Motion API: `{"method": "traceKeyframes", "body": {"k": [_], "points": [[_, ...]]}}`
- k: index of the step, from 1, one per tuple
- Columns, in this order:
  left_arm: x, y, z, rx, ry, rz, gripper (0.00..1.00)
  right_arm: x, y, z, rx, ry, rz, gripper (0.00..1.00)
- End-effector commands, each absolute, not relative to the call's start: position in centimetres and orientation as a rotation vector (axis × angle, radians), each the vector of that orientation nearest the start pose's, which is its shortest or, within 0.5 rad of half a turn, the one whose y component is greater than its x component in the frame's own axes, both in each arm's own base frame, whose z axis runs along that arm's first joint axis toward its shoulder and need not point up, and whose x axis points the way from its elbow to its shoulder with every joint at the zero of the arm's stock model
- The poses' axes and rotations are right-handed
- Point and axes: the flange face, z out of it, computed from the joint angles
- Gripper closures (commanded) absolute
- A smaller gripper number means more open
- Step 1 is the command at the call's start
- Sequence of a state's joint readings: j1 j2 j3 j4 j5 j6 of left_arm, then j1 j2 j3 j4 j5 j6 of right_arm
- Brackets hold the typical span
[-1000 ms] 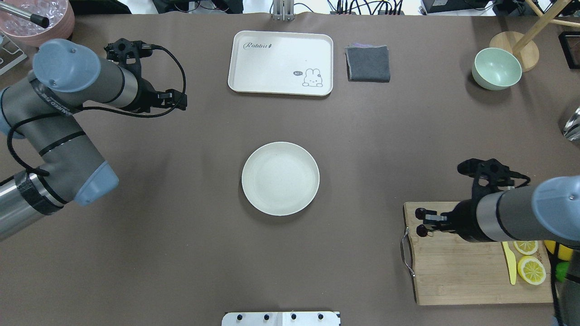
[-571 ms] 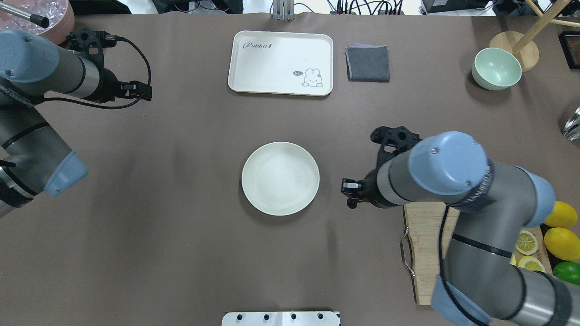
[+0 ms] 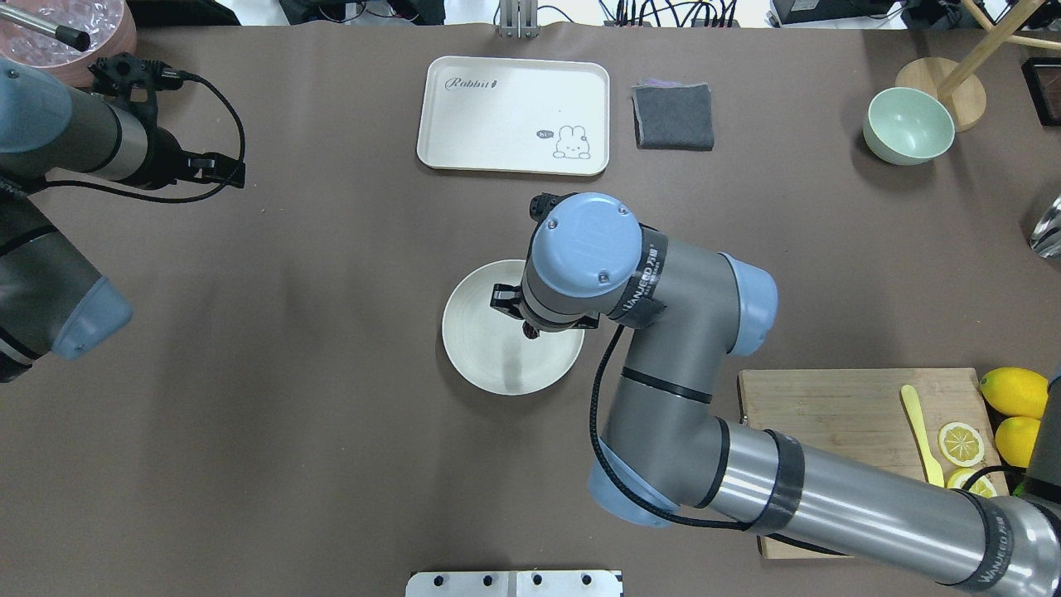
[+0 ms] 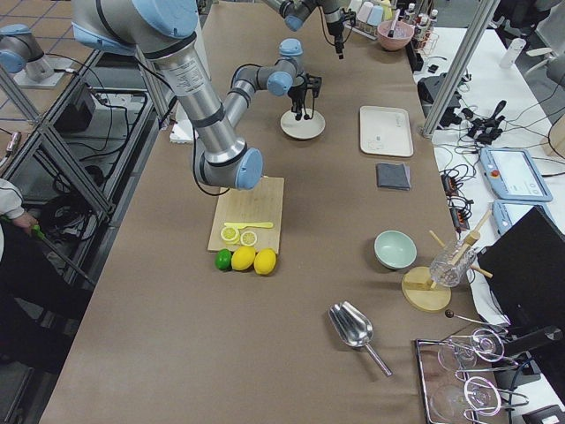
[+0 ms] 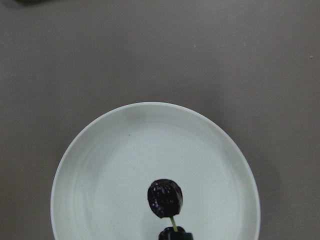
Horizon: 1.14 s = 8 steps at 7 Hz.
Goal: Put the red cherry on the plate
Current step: 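Carry the cherries with the right gripper over the white plate, then lower the cherries onto the plate and open the right gripper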
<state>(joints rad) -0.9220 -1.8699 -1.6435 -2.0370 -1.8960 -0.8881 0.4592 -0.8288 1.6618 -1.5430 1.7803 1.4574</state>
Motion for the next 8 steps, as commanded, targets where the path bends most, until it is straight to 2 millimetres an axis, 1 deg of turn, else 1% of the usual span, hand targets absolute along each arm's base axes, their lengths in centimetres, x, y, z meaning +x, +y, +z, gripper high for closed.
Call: {"method": "traceKeyframes", "body": {"k": [1,2,3,4,5,6,7,8], "points": [[29.7,-56.0,42.0,0.379,0.791,-0.086,0.02,-60.3,-41.0,17.8,0.052,-0.894,0.218,1.0],[29.7,-56.0,42.0,0.379,0.791,-0.086,0.02,-61.7,-40.7,18.6,0.053,-0.905,0.203,1.0],[29.8,-56.0,42.2,0.377,0.789,-0.085,0.02,-61.7,-40.7,18.8,0.052,-0.902,0.203,0.82],[29.7,-56.0,42.1,0.377,0.791,-0.086,0.02,-61.8,-40.7,18.9,0.047,-0.898,0.215,0.01],[29.6,-56.0,42.0,0.378,0.792,-0.086,0.02,-61.0,-41.0,18.8,0.047,-0.899,0.221,0.0],[29.0,-56.1,41.6,0.389,0.797,-0.077,0.02,-57.7,-42.6,18.5,0.028,-0.868,0.241,0.0],[26.8,-55.1,44.1,0.409,0.751,0.07,0.02,-53.4,-45.1,19.3,-0.003,-0.852,0.229,0.0],[22.5,-55.6,45.8,0.399,0.755,0.131,0.02,-49.2,-47.2,22.2,0.003,-0.842,0.201,0.0]]}}
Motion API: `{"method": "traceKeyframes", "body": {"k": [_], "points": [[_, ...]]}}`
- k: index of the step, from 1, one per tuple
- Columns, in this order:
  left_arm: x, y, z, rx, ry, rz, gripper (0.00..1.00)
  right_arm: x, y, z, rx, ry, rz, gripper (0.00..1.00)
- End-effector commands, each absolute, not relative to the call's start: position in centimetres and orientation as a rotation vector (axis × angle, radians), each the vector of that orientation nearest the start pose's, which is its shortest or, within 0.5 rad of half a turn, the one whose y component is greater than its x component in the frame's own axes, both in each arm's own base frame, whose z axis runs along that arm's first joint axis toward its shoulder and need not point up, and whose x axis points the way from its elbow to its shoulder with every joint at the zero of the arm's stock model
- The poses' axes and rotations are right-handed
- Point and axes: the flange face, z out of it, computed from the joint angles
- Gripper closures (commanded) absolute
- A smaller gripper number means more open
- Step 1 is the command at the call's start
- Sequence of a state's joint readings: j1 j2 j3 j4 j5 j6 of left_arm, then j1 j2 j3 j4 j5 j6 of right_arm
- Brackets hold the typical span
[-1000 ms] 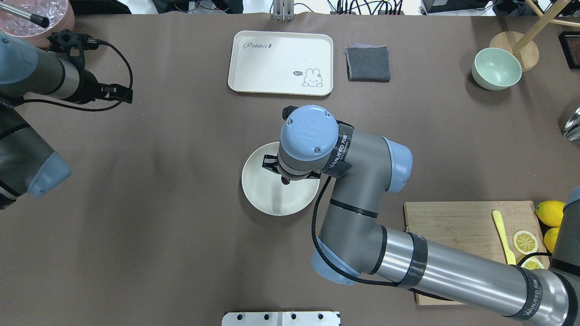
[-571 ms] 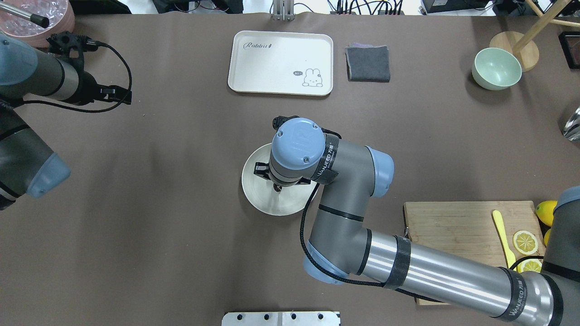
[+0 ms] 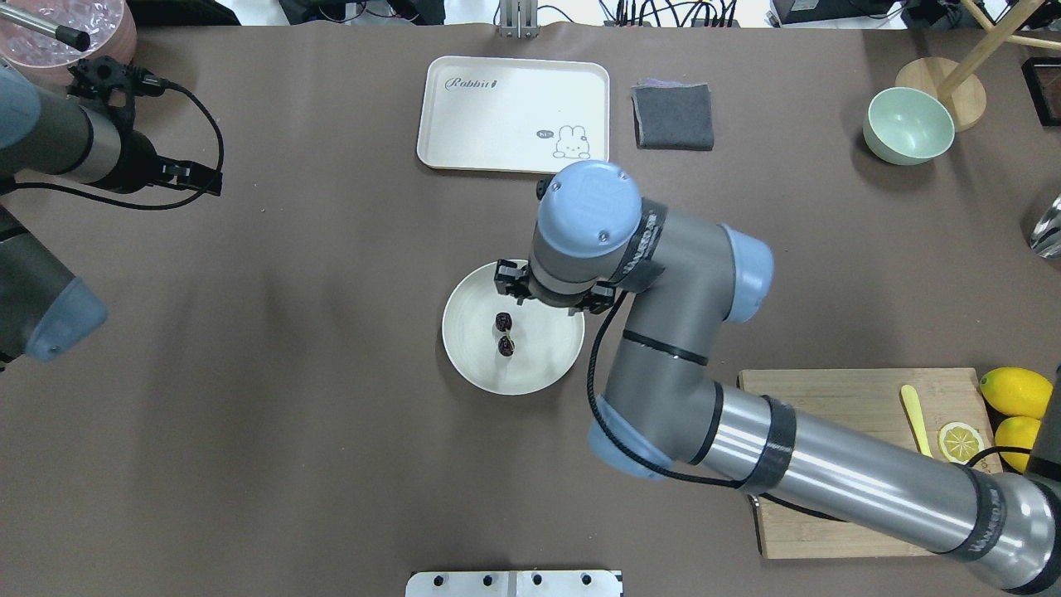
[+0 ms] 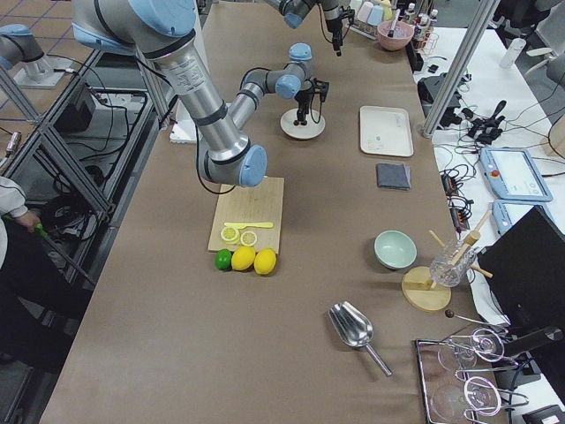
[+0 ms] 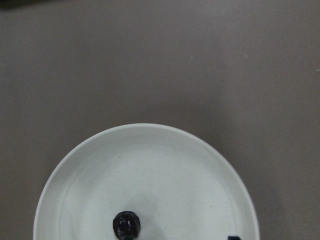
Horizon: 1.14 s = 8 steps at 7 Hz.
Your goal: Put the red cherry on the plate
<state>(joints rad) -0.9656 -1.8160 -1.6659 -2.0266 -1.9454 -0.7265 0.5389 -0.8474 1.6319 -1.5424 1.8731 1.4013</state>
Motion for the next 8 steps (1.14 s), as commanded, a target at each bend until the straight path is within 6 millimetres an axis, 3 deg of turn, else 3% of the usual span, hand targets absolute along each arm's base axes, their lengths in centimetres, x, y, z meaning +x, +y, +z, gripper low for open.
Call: {"method": "traceKeyframes", "body": {"k": [1,3,4,6,7,8], "points": [[18.9,-55.7,47.5,0.383,0.763,0.143,0.02,-44.2,-49.7,25.6,0.014,-0.828,0.161,0.0],[10.9,-56.3,49.9,0.396,0.722,0.211,0.02,-33.5,-52.6,33.8,0.016,-0.807,0.048,0.0],[6.7,-56.2,51.5,0.38,0.697,0.206,0.02,-26.2,-53.4,37.9,0.01,-0.823,0.019,0.0],[2.4,-53.7,56.0,0.353,0.649,0.196,0.02,-13.6,-52.9,47.3,0.027,-0.816,-0.059,0.0],[1.7,-52.4,57.8,0.325,0.637,0.177,0.02,-7.7,-51.7,51.9,0.042,-0.799,-0.078,0.0],[1.2,-52.2,57.9,0.315,0.645,0.163,0.02,-2.3,-50.1,56.3,0.045,-0.802,-0.077,0.0]]}}
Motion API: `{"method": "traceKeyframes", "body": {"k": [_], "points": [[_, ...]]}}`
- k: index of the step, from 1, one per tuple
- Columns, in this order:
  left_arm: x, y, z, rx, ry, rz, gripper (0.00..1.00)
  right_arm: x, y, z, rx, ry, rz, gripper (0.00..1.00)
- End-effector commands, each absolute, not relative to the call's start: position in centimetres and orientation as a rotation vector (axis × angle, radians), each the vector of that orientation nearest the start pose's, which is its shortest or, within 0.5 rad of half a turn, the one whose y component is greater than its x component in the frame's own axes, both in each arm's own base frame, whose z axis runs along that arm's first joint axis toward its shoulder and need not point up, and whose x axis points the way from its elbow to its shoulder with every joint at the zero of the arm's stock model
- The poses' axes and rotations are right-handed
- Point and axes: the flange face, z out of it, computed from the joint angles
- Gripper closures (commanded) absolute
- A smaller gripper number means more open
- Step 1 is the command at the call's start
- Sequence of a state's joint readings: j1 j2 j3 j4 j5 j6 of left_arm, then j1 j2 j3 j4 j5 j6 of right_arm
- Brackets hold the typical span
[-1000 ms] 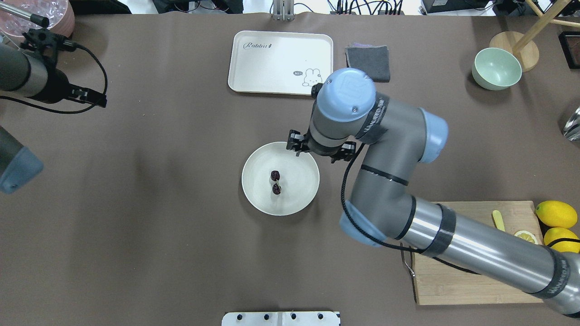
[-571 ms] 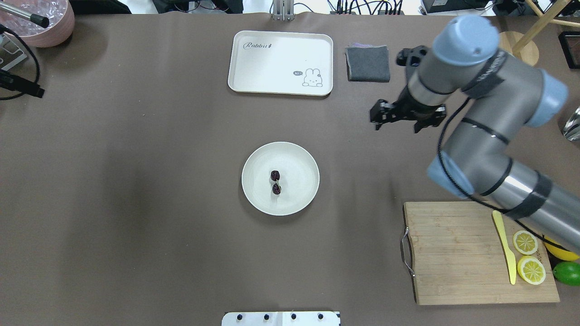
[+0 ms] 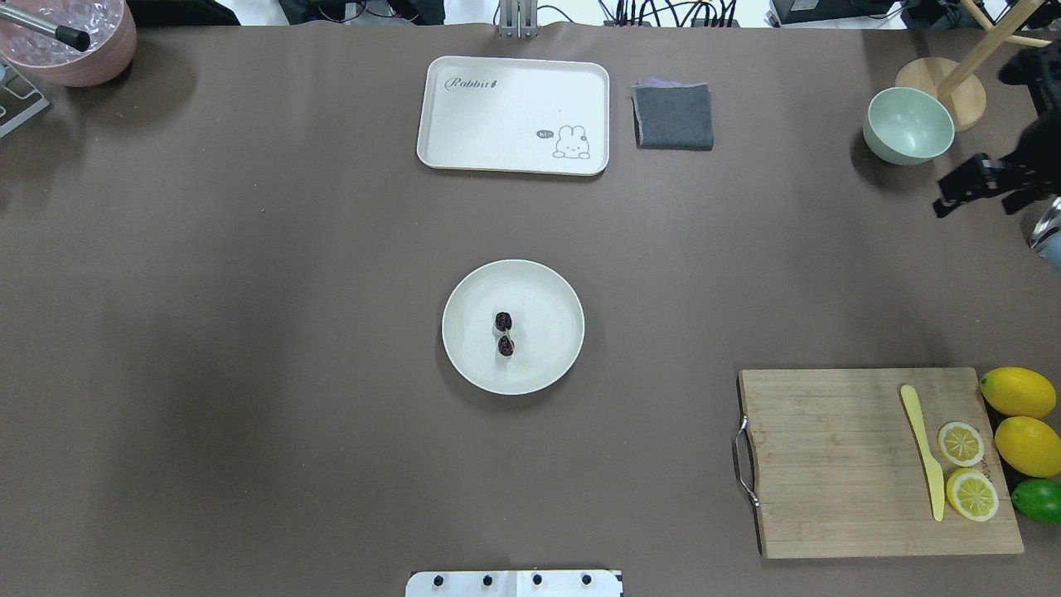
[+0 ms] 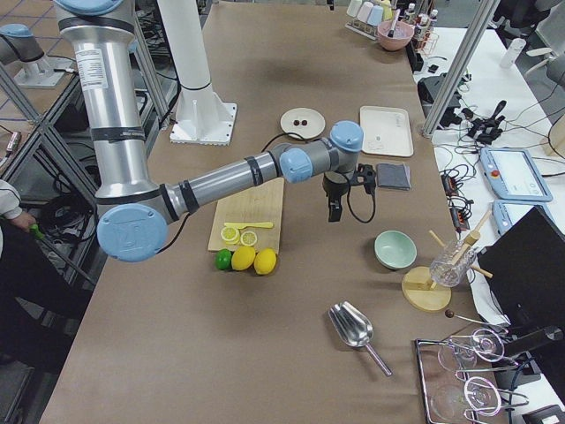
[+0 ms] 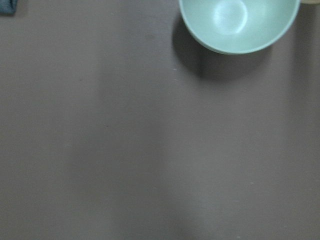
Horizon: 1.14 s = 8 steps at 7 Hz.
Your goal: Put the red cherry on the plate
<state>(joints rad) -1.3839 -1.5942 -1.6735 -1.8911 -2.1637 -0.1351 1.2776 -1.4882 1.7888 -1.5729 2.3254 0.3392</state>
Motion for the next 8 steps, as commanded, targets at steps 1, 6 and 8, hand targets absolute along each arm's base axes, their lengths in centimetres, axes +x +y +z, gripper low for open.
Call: {"method": "traceKeyframes", "body": {"k": [1,6,8], "points": [[1.2,-52.1,58.2,0.309,0.644,0.16,0.02,1.1,-48.0,59.8,0.03,-0.826,-0.063,0.0],[-3.3,-50.4,58.7,0.273,0.765,0.075,0.02,9.3,-45.3,66.5,0.005,-0.809,0.077,0.0],[-6.8,-50.2,59.2,0.259,0.738,0.089,0.02,9.4,-45.3,66.6,0.001,-0.807,0.084,0.0]]}}
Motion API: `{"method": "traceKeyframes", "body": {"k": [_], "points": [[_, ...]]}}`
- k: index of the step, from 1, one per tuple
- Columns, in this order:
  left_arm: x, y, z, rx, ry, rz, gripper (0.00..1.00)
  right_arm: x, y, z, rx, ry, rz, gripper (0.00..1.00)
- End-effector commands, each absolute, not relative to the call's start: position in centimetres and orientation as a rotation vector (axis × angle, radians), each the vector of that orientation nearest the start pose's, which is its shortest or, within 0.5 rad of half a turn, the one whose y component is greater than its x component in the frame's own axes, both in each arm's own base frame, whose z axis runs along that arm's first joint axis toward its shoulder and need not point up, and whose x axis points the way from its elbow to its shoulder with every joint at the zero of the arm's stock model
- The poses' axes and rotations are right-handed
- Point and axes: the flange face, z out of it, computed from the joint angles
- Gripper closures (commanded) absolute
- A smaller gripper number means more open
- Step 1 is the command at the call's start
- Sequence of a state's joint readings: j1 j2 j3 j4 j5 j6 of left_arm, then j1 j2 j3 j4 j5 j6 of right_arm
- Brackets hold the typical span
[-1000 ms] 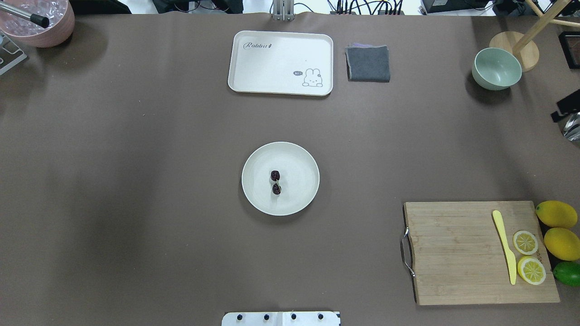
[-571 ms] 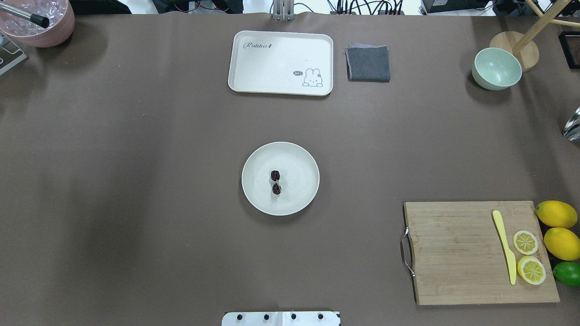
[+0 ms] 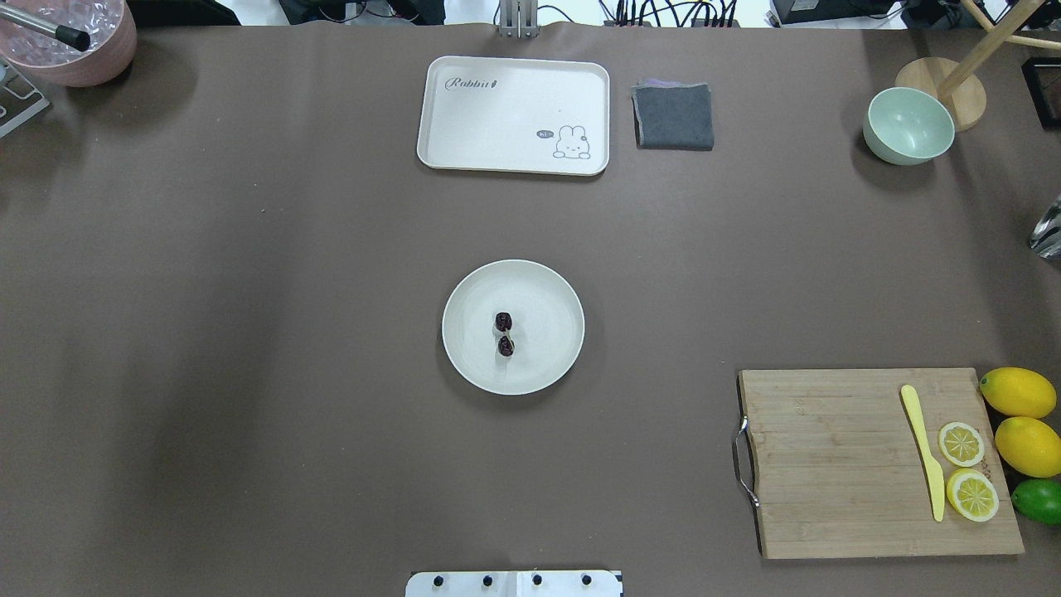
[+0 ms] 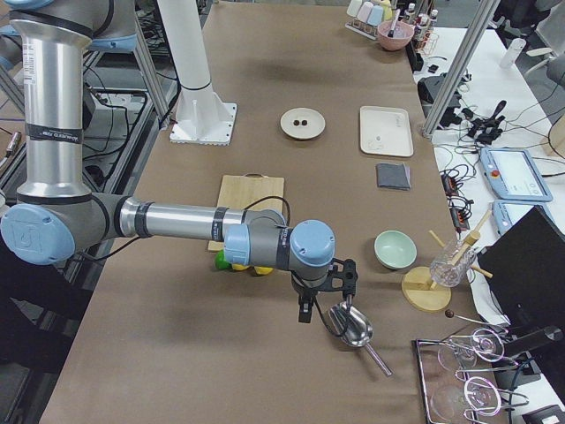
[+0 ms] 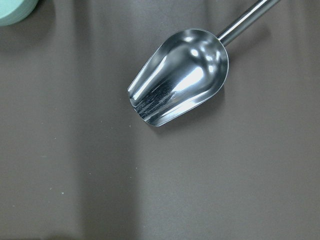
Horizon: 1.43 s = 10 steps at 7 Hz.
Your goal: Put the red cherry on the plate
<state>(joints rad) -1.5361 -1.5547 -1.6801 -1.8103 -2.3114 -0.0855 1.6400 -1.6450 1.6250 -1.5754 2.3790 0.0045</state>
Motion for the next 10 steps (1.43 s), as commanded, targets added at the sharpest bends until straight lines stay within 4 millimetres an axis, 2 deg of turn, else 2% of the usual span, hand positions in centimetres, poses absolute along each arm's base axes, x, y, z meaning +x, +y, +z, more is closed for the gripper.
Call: {"method": "traceKeyframes", "body": {"k": [1,10], "points": [[-7.11,-50.06,59.53,0.242,0.73,0.082,0.02,9.49,-45.08,66.83,-0.001,-0.806,0.089,0.0],[-7.12,-49.99,59.78,0.235,0.729,0.074,0.02,9.68,-45.71,66.03,0.017,-0.805,0.086,0.0]]}}
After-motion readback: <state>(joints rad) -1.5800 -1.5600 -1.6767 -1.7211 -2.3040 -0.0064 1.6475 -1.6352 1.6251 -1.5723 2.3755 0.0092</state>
